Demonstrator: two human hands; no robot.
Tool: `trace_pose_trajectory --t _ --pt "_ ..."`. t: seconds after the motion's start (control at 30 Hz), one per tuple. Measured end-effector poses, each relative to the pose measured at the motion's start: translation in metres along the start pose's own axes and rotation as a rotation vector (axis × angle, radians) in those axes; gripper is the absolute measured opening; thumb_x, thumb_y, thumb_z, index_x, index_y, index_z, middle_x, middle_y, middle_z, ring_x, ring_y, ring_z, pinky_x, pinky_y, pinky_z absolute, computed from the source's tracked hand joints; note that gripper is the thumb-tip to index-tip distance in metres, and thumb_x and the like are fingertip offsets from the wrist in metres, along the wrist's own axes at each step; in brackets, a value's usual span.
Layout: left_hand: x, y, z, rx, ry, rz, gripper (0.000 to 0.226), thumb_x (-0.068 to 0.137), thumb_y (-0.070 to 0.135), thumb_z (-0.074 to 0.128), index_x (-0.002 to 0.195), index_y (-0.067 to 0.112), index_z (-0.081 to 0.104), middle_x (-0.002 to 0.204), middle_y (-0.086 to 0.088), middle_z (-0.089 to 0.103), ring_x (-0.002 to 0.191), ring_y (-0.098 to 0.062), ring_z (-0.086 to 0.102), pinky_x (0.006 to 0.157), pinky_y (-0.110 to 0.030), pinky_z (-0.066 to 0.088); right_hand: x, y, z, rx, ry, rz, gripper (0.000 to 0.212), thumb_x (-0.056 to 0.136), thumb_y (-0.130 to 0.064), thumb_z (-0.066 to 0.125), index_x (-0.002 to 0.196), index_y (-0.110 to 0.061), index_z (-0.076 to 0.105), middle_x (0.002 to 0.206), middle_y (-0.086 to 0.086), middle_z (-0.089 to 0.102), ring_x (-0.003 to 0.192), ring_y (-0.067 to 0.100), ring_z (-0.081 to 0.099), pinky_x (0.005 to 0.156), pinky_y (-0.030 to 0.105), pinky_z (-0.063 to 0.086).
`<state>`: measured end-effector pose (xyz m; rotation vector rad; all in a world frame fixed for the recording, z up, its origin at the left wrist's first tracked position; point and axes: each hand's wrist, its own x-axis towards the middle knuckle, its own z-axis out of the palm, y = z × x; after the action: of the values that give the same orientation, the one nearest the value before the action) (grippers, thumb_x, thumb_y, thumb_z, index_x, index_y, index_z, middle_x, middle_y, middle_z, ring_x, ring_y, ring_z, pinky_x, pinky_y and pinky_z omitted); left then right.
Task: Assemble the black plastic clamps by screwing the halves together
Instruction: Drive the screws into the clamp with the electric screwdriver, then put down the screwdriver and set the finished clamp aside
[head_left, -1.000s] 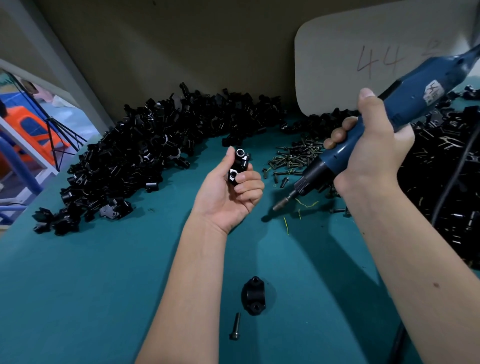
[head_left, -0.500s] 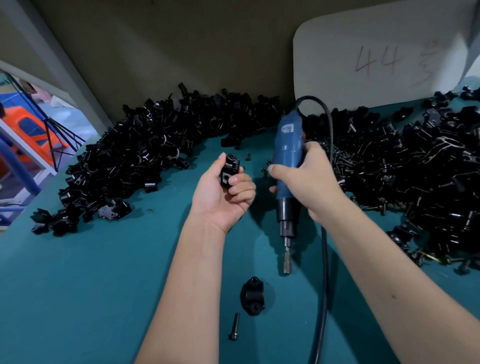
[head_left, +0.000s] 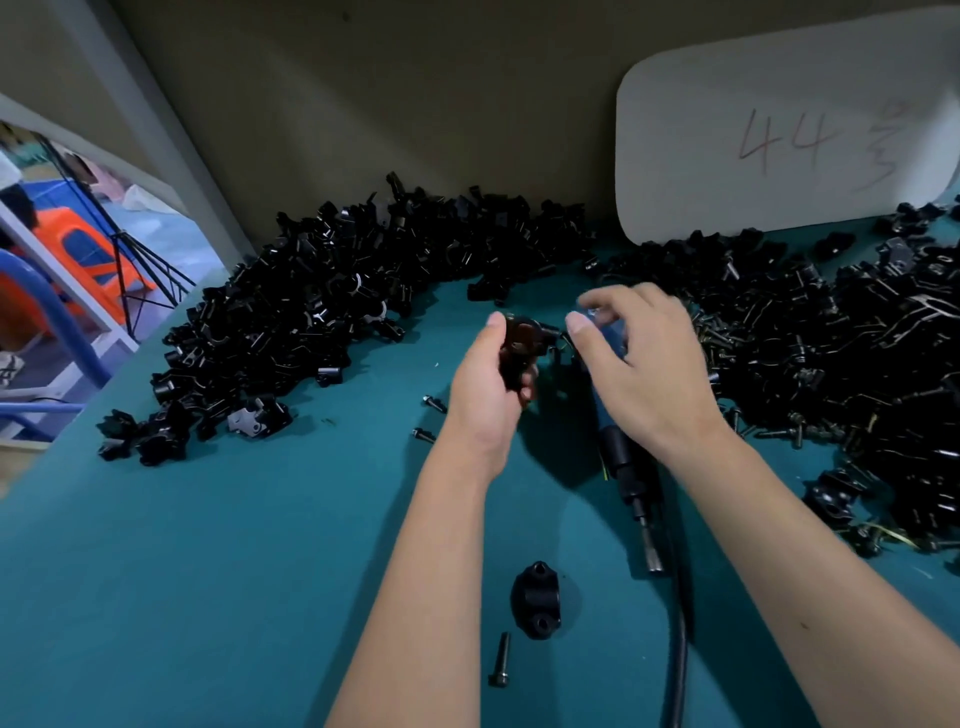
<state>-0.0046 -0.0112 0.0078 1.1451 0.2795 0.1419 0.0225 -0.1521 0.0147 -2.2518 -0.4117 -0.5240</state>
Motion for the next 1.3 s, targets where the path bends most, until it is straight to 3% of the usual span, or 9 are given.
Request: trace_pose_trajectory --t 0.07,0.27,0.37,0.47,0.6,0.73,0.87,1.03,1.3 --pt "-0.003 -0.002 0.004 0.056 -0.040 0.019 0.045 0.112 0.043 0.028 0.099 0.015 0.061 0.082 -0.001 0.055 0.065 -0.010 0.041 0.062 -0.028 0.033 0.001 -0.003 -0.001 0.041 -0.090 -0.087 0.038 0.100 -0.052 0.048 0.105 -0.024 0.073 0.099 -0.004 0.065 0.101 0.024 0.053 0.092 0.032 0.036" --pt "-0.010 -0.005 0.005 -0.093 -0.126 0.044 0.051 0.111 0.046 0.019 0.099 0.010 0.053 0.092 -0.009 0.060 0.078 -0.018 0.051 0.070 -0.033 0.040 0.002 0.001 -0.003 0.325 -0.145 -0.007 0.016 0.098 -0.034 0.069 0.088 -0.022 0.074 0.079 -0.012 0.069 0.074 0.002 0.059 0.072 0.022 0.045" --pt "-0.013 -0.001 -0.003 -0.120 -0.182 0.047 0.056 0.110 0.046 0.018 0.098 0.008 0.057 0.100 -0.016 0.062 0.086 -0.025 0.057 0.073 -0.035 0.048 0.008 0.006 -0.012 0.448 -0.150 0.093 0.027 0.100 -0.035 0.068 0.076 -0.024 0.072 0.065 -0.015 0.064 0.062 0.001 0.052 0.064 0.021 0.043" --pt "-0.014 0.002 -0.005 -0.123 -0.202 0.035 0.059 0.109 0.042 0.019 0.097 0.003 0.061 0.098 -0.022 0.060 0.077 -0.027 0.062 0.069 -0.035 0.056 0.009 0.008 -0.017 0.519 -0.168 0.204 0.045 0.101 -0.043 0.065 0.066 -0.014 0.068 0.055 -0.012 0.056 0.056 0.006 0.046 0.059 0.024 0.039" --pt "-0.013 0.000 -0.003 -0.098 -0.226 0.024 0.059 0.109 0.042 0.027 0.090 0.002 0.065 0.086 -0.022 0.068 0.070 -0.027 0.066 0.065 -0.033 0.058 0.011 0.008 -0.023 0.554 -0.122 0.328 0.061 0.103 -0.045 0.059 0.069 0.004 0.068 0.062 0.015 0.068 0.056 0.015 0.053 0.070 0.034 0.044" --pt "-0.014 -0.004 0.006 -0.026 -0.226 0.086 0.044 0.105 0.045 0.048 0.103 0.005 0.066 0.082 -0.011 0.068 0.066 -0.020 0.064 0.061 -0.030 0.058 0.013 0.012 -0.034 0.475 -0.197 0.191 0.055 0.101 -0.045 0.062 0.057 -0.013 0.059 0.053 0.007 0.042 0.053 0.014 0.036 0.059 0.038 0.034" --pt "-0.014 -0.010 0.003 0.094 -0.238 0.203 0.028 0.092 0.027 0.068 0.118 0.018 0.071 0.081 -0.001 0.068 0.071 -0.018 0.063 0.063 -0.031 0.057 0.013 0.016 -0.035 0.463 -0.215 0.104 0.034 0.100 -0.037 0.068 0.074 -0.015 0.075 0.052 -0.016 0.045 0.051 0.002 0.037 0.056 0.022 0.034" --pt "-0.012 -0.009 -0.003 0.152 -0.263 0.321 0.033 0.088 0.007 0.079 0.117 0.023 0.075 0.090 0.002 0.074 0.076 -0.019 0.072 0.072 -0.031 0.061 0.012 0.019 -0.031 0.570 -0.182 0.110 0.025 0.098 -0.036 0.071 0.082 -0.018 0.080 0.071 0.012 0.070 0.064 0.012 0.060 0.070 0.045 0.055" --pt "-0.010 -0.009 -0.001 0.221 -0.254 0.372 0.029 0.084 0.003 0.081 0.100 0.026 0.073 0.092 0.005 0.074 0.076 -0.021 0.073 0.070 -0.033 0.062 0.012 0.022 -0.023 0.696 -0.145 0.148 0.011 0.097 -0.017 0.072 0.095 -0.010 0.080 0.086 0.015 0.075 0.069 0.015 0.064 0.067 0.030 0.055"
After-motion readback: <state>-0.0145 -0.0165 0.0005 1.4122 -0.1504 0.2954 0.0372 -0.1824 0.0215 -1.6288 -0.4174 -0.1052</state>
